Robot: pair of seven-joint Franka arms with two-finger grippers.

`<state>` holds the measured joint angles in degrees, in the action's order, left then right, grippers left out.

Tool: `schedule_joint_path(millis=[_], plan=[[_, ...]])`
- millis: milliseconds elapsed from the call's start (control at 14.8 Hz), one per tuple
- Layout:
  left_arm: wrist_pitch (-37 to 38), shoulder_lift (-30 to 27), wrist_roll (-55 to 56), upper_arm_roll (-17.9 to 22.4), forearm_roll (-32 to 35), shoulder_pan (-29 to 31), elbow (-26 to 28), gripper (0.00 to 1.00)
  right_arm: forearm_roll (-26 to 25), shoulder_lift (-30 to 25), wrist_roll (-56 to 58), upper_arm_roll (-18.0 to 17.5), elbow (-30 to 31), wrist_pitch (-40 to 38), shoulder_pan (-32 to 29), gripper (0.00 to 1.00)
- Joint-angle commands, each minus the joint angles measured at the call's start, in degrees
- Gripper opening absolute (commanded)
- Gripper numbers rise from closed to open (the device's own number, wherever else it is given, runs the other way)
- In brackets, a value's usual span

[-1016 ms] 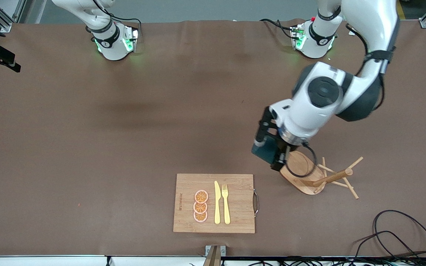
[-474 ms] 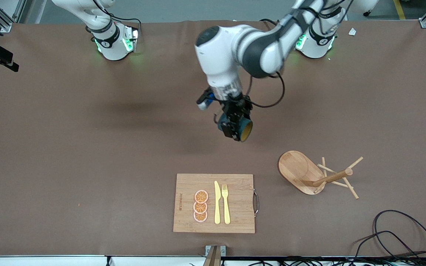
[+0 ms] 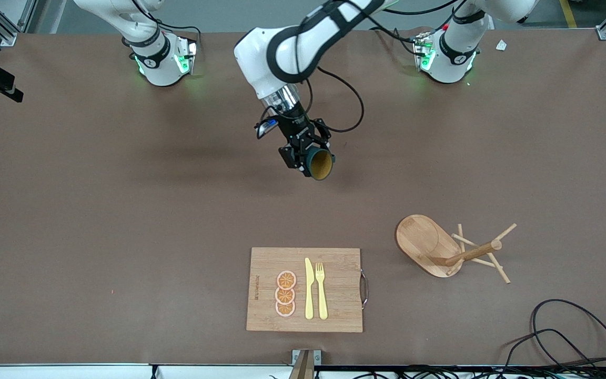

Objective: Transfer cup from left to right arm and place
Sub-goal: 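Carry the teal mug to the table middle with the left gripper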

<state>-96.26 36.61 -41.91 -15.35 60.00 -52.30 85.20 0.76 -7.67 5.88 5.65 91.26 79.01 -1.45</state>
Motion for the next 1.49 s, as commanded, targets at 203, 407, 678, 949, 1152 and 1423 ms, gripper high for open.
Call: schedule_joint_path(millis=[203, 407, 678, 949, 1152, 1423], plan=[[9.6, 9.6, 12.1, 1.4, 7.8, -8.2, -4.3, 0.46, 0.0, 0.5, 0.4, -1.1, -0.4, -0.4, -2.6, 1.0], [9.3, 12.9, 15.2, 1.4, 9.7, -8.5, -4.9, 0.47, 0.0, 0.6, 0.6, -1.2, -0.3, -0.3, -2.2, 1.0], [9.2, 16.7, 16.2, 1.4, 13.5, -9.3, -6.2, 0.43, 0.1, 0.5, 0.5, -1.3, -0.3, -0.3, -2.2, 1.0], [9.3, 19.3, 15.6, 4.9, 14.8, -11.8, -8.3, 0.41, 0.2, 0.6, 0.5, -1.3, -0.3, -0.2, -2.2, 1.0], [7.3, 20.7, 9.2, 5.9, 16.3, -11.9, -10.1, 0.42, 0.2, 0.6, 0.6, -1.3, -0.3, 0.0, -2.0, 1.0], [2.2, 22.0, 5.0, 7.7, 16.2, -11.9, -10.9, 0.42, 0.4, 0.6, 0.5, -1.3, -0.3, 0.0, -2.2, 1.0]])
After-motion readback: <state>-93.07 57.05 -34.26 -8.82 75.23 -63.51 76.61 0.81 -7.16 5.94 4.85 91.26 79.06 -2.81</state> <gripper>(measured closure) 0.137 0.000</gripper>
